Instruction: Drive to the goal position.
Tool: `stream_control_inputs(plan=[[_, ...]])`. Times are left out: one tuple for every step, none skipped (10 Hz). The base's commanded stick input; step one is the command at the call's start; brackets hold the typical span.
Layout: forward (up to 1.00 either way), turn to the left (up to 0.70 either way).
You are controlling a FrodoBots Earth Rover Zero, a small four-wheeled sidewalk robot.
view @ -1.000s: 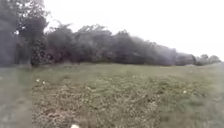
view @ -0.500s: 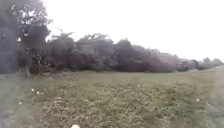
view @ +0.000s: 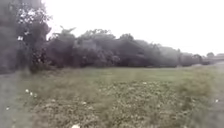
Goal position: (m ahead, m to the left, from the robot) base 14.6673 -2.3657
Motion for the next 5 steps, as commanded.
stream_control_inputs(plan=[[0.7, -0.13], [0.7, -0.13], [0.7, -0.13], [0.7, -0.13], [0.7, -0.13]])
